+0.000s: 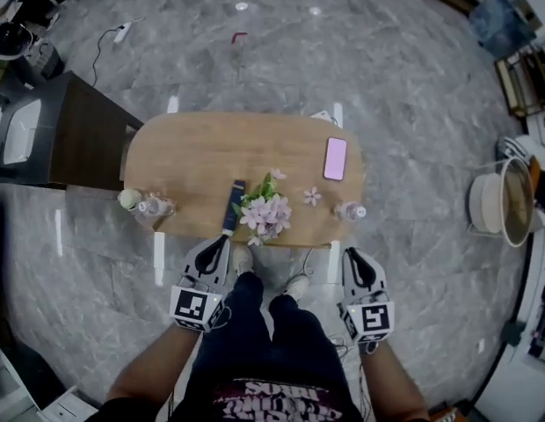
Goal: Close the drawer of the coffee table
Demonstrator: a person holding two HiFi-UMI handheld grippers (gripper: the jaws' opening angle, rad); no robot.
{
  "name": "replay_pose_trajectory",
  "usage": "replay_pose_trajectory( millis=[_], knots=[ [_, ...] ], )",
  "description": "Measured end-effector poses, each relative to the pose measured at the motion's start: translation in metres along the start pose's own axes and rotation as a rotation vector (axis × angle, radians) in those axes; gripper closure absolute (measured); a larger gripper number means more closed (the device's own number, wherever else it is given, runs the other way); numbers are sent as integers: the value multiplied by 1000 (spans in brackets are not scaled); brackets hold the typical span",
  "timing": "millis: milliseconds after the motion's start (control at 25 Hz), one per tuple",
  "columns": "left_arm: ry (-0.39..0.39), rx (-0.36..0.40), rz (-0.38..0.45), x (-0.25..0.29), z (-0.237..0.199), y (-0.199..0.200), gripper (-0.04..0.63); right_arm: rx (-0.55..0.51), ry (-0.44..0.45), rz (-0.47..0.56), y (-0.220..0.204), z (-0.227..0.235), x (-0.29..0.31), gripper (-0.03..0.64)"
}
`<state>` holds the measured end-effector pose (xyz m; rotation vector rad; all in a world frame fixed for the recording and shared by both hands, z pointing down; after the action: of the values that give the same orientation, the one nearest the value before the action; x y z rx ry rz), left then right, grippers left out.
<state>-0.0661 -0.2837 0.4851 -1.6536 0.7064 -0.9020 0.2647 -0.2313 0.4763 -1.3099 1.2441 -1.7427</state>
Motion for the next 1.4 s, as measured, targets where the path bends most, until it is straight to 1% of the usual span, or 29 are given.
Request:
replay_pose_trajectory(
  millis=[80,120,200,280,360,520,800,1120,1400],
  knots=[
    [-4,-11,101,6,13,50,574,42,8,109,40,-10,-13,572],
    [-5,-18,143,8,18,72,574,57,13,170,55,-15,-19,574],
    [-11,-13,211,13,28,108,574,64,16,251,83,-24,-23,578],
    [-24,24,251,15,35,133,574,64,17,292,103,-34,-22,580],
    [-33,55,258,14,40,147,574,68,26,311,114,-43,-20,581],
    [-50,82,260,15,37,154,574,62,38,330,124,-51,-9,581],
    [-65,103,263,18,25,165,574,77,14,334,132,-51,5,583],
    [-73,101,256,29,15,169,574,78,16,320,136,-54,20,583],
    [-87,91,240,37,10,162,574,74,15,303,131,-54,30,583]
  ],
)
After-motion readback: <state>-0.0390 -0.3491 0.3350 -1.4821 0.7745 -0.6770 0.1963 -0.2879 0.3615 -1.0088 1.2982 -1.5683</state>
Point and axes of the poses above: the fingertips, and each gripper's own axes: x forward along the fingers, z to its right, y out of its top, the point moved 9 cm from there along -x, backward along the fingers, and after that the axes turned 10 degrees about z, right-handed, at the moved point
